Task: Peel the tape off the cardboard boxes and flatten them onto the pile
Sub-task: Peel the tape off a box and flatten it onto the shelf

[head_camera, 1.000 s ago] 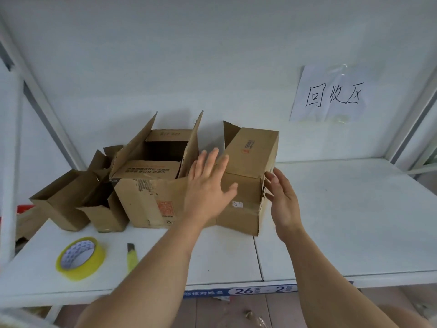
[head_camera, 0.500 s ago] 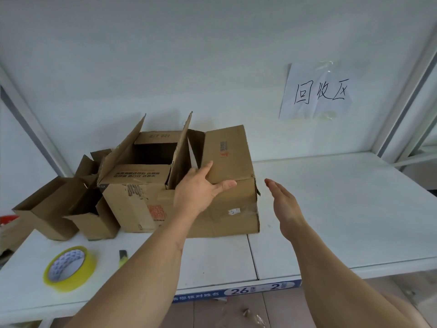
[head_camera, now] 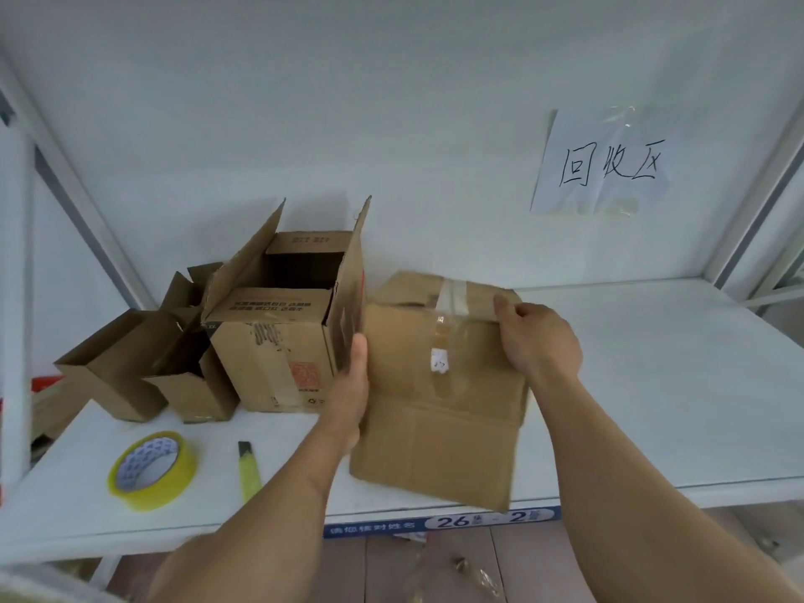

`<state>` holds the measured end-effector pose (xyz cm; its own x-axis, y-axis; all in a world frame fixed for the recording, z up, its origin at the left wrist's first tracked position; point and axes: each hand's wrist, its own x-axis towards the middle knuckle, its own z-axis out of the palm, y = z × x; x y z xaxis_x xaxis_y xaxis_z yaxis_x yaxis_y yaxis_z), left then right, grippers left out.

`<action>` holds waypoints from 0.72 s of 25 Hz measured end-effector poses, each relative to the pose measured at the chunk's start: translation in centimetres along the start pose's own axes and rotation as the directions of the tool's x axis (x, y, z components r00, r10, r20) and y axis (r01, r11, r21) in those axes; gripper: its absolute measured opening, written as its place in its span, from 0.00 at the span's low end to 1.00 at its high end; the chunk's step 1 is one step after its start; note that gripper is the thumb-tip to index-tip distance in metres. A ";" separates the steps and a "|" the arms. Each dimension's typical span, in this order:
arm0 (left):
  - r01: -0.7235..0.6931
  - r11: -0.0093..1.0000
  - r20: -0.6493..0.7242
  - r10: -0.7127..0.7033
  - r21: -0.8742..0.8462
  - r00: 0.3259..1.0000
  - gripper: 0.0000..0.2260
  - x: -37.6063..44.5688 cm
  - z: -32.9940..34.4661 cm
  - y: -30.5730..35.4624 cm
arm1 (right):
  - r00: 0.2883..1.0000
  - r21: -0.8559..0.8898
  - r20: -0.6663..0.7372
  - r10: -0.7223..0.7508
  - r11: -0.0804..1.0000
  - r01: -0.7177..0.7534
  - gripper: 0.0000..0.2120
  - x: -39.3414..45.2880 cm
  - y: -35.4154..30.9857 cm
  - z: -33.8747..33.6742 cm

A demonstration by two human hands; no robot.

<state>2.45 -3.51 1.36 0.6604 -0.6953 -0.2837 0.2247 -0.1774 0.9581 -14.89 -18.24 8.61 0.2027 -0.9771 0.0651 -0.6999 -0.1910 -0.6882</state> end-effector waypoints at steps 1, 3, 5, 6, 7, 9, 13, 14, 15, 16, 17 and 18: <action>0.095 0.995 0.026 -0.095 -0.009 0.995 0.45 0.2 -0.3 -1.9 | 0.999 -0.083 0.033 -0.024 0.996 0.027 0.20 0.1 0.3 0.5; 0.118 0.980 -0.013 -0.117 0.158 0.993 0.40 0.3 -0.4 -4.5 | 0.991 -0.153 0.124 -0.059 0.985 0.078 0.21 0.2 2.4 2.7; -0.085 0.841 -0.107 0.167 0.534 0.980 0.32 0.6 0.0 -5.4 | 0.975 -0.141 0.209 -0.077 0.984 0.108 0.24 -0.5 5.0 4.9; -0.217 0.674 -0.104 0.402 0.707 0.910 0.29 0.5 0.3 -5.1 | 0.972 -0.100 0.207 -0.108 0.986 0.131 0.23 -0.8 6.0 5.8; -0.344 0.455 -0.001 0.604 0.821 0.797 0.27 0.3 0.9 -4.5 | 0.973 -0.053 0.182 -0.141 0.987 0.153 0.23 -0.9 6.6 6.3; -0.521 0.022 0.359 0.700 0.853 0.618 0.27 1.0 2.2 -3.8 | 0.978 0.003 0.128 -0.167 0.986 0.168 0.22 -0.6 6.7 6.8; -0.551 -0.121 0.491 0.636 0.826 0.596 0.26 2.7 4.5 -4.8 | 0.985 0.015 0.094 -0.144 0.990 0.143 0.21 -0.2 7.1 7.6; -0.530 -0.112 0.461 0.661 0.841 0.592 0.24 3.0 4.9 -5.3 | 0.986 0.013 0.088 -0.140 0.990 0.139 0.21 -0.2 7.2 7.8; -0.508 -0.099 0.427 0.689 0.855 0.585 0.22 3.1 5.4 -5.5 | 0.987 0.007 0.083 -0.139 0.990 0.139 0.21 -0.1 7.3 7.9; -0.481 -0.085 0.390 0.714 0.872 0.581 0.21 3.1 5.7 -5.7 | 0.987 -0.001 0.080 -0.140 0.990 0.140 0.21 -0.1 7.4 8.0; -0.463 -0.067 0.362 0.725 0.884 0.586 0.20 3.2 6.1 -5.8 | 0.987 -0.007 0.079 -0.138 0.990 0.139 0.21 -0.1 7.4 8.1; -0.451 -0.055 0.341 0.737 0.891 0.584 0.20 3.3 6.4 -5.8 | 0.987 -0.011 0.077 -0.138 0.990 0.139 0.21 -0.1 7.3 8.1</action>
<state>-1.27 -9.20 -4.86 0.3071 -0.7740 0.5537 -0.9484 -0.2974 0.1102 -14.50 -18.81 -2.23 0.3496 -0.9312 0.1035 -0.6725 -0.3263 -0.6643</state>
